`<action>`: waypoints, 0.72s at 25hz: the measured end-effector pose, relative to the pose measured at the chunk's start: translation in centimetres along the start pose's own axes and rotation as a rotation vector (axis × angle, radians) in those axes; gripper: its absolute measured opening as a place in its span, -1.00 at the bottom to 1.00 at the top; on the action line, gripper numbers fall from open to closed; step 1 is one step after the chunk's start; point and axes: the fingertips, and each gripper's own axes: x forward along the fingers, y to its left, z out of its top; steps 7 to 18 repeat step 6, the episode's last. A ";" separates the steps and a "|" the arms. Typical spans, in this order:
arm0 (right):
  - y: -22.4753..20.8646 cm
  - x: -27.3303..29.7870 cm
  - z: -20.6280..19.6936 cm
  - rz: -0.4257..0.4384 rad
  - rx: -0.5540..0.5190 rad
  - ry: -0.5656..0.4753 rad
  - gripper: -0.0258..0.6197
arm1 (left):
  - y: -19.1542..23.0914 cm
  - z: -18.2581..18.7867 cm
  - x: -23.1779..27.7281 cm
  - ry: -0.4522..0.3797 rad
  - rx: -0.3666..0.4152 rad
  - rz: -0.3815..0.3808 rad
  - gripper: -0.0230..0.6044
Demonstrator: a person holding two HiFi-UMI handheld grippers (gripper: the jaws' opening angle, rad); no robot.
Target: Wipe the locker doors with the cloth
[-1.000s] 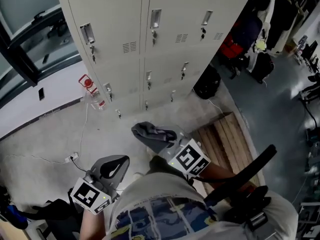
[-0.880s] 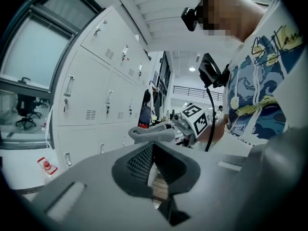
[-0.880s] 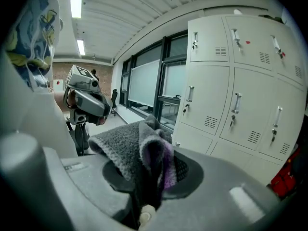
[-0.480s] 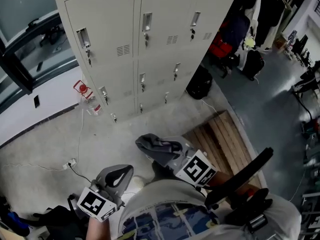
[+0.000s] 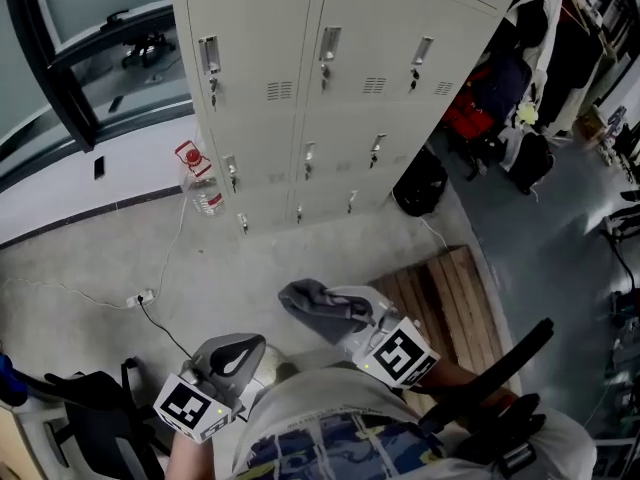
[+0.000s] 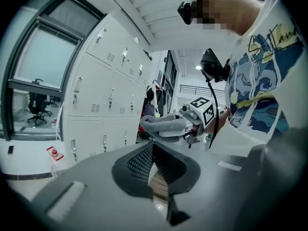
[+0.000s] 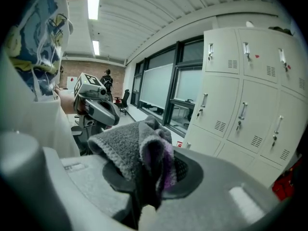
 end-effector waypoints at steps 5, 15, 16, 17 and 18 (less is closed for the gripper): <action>0.2 -7.6 -4.7 -0.049 -0.006 0.001 -0.65 | -6.6 -0.7 4.2 0.017 0.038 -0.028 -0.91; 0.2 -9.3 -5.8 -0.057 -0.003 0.007 -0.65 | -8.1 -0.8 5.2 0.018 0.045 -0.034 -0.92; 0.2 -9.3 -5.8 -0.057 -0.003 0.007 -0.65 | -8.1 -0.8 5.2 0.018 0.045 -0.034 -0.92; 0.2 -9.3 -5.8 -0.057 -0.003 0.007 -0.65 | -8.1 -0.8 5.2 0.018 0.045 -0.034 -0.92; 0.2 -9.3 -5.8 -0.057 -0.003 0.007 -0.65 | -8.1 -0.8 5.2 0.018 0.045 -0.034 -0.92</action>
